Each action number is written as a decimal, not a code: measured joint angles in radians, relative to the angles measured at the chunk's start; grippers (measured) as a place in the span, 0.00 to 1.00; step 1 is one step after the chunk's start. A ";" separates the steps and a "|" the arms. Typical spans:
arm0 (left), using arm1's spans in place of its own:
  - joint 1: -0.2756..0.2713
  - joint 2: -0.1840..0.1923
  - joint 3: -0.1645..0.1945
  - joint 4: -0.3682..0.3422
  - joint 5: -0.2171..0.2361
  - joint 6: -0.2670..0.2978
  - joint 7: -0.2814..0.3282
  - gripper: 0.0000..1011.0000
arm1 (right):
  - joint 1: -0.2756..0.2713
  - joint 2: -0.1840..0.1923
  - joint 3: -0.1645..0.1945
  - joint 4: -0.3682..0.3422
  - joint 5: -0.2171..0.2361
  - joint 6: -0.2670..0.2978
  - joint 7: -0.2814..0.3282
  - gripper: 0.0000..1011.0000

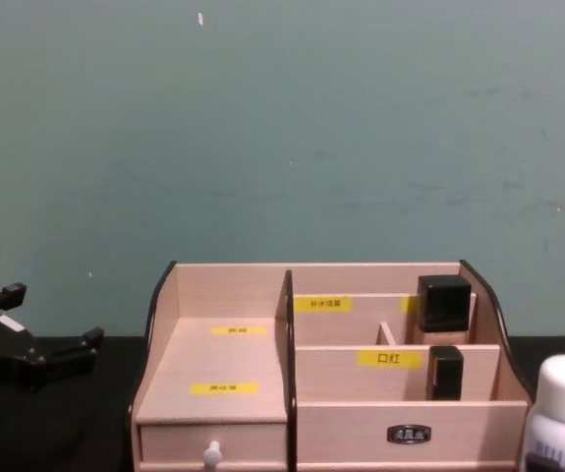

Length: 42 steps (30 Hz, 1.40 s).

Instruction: Pick up the facial cleanser and watermelon frost from the table and place them into the tiered storage box.

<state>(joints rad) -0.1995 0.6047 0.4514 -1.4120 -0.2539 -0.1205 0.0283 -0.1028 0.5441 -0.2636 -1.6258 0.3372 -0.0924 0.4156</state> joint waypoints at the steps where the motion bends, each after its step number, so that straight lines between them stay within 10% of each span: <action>1: 0.000 0.000 0.000 0.000 0.000 0.000 0.000 0.99 | 0.000 0.000 0.000 0.000 0.000 0.000 0.000 0.59; 24: 0.000 0.000 0.000 0.000 0.000 0.000 0.000 0.99 | 0.033 0.002 -0.006 -0.098 0.031 0.027 0.061 0.59; 42: 0.000 0.000 0.000 0.000 0.000 0.000 0.000 0.99 | 0.250 -0.067 -0.101 -0.080 0.020 0.097 0.060 0.59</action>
<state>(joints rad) -0.1995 0.6047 0.4514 -1.4120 -0.2539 -0.1205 0.0283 0.1470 0.4769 -0.3644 -1.7057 0.3573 0.0045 0.4753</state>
